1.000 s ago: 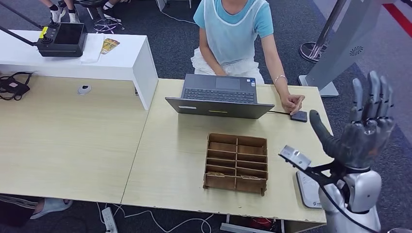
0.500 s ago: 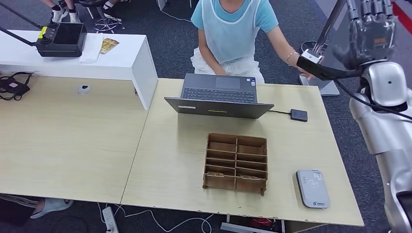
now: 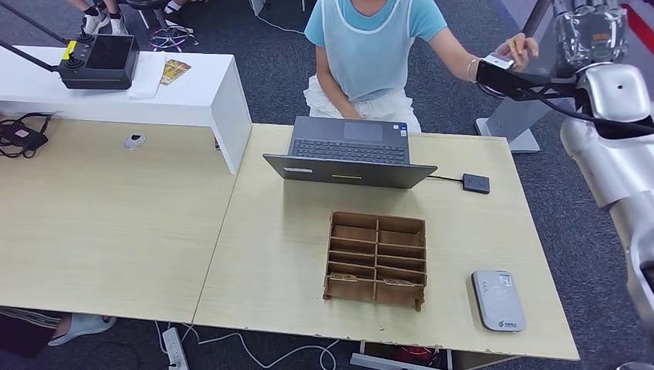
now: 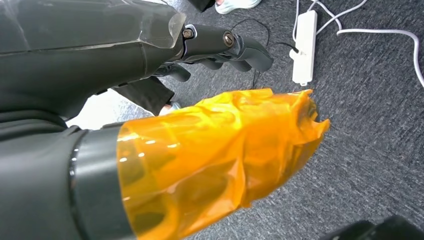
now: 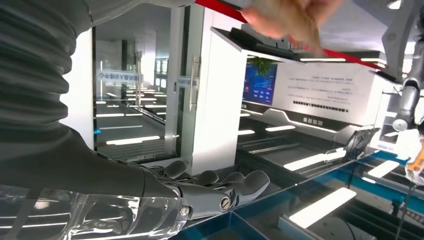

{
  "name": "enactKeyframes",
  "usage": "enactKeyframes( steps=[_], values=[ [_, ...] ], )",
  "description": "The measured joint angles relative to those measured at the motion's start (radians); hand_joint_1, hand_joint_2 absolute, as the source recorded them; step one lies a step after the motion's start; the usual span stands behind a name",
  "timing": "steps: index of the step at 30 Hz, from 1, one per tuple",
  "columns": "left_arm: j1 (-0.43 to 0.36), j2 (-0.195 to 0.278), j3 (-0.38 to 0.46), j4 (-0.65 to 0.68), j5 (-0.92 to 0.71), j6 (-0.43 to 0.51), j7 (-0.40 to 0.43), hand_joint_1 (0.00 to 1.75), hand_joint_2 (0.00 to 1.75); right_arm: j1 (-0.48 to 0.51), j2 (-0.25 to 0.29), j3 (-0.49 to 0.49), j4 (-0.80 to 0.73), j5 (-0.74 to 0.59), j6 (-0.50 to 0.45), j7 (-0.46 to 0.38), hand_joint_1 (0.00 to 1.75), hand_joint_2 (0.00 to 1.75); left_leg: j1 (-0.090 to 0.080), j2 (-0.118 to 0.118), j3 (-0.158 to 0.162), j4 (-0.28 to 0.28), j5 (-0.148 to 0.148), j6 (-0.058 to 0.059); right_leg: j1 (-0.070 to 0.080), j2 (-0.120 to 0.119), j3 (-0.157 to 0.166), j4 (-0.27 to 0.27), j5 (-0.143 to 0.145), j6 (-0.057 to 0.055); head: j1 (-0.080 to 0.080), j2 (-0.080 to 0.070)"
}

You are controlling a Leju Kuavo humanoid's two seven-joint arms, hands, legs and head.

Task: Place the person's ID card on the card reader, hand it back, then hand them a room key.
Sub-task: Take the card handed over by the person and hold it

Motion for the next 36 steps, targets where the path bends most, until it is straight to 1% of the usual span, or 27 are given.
enactKeyframes(
  steps=[6,15,16,19,20,36],
  values=[
    [0.002,0.0,0.0,0.002,0.0,0.0,0.0,0.0,0.0,0.0,-0.011,0.011,0.034,-0.019,0.0,0.001,0.0,1.75,0.0,0.001,0.0,0.0,0.0,0.0,0.0,0.001,0.0,0.0,0.0,0.0,0.0,0.0],
    [0.002,0.001,-0.001,0.002,0.0,0.001,-0.008,0.0,0.0,0.0,-0.013,0.025,0.051,-0.057,0.0,0.01,0.0,1.75,0.0,0.001,0.0,0.0,0.0,0.0,0.0,0.001,-0.001,0.0,0.0,0.0,0.0,0.0],
    [0.002,0.001,-0.004,0.002,0.0,0.001,-0.014,0.0,0.0,0.0,-0.013,0.027,0.052,-0.06,0.0,0.01,0.4,1.75,0.0,0.001,0.0,0.0,0.0,0.0,0.0,0.001,-0.001,0.0,0.0,0.0,0.0,0.0],
    [0.002,0.001,-0.014,0.002,0.0,0.001,-0.021,0.0,0.0,0.0,-0.013,0.032,0.054,-0.066,0.0,0.01,1.71,1.75,0.0,0.001,0.0,0.0,0.0,0.0,0.0,0.001,-0.001,0.0,0.0,0.0,0.0,0.0],
    [0.002,0.001,-0.016,0.002,0.0,0.001,-0.02,0.0,0.0,0.0,-0.013,0.033,0.055,-0.068,0.0,0.01,1.75,1.75,0.0,0.001,0.0,0.0,0.0,0.0,0.0,0.001,-0.001,0.0,0.0,0.0,0.0,0.0],
    [0.002,0.001,-0.017,0.002,0.0,0.0,-0.011,0.0,0.0,0.008,-0.031,0.038,0.053,-0.104,-0.019,0.008,1.75,1.75,0.0,0.001,0.0,0.0,0.0,0.0,0.0,0.001,-0.001,0.0,0.0,0.0,0.0,0.0]
  ],
)
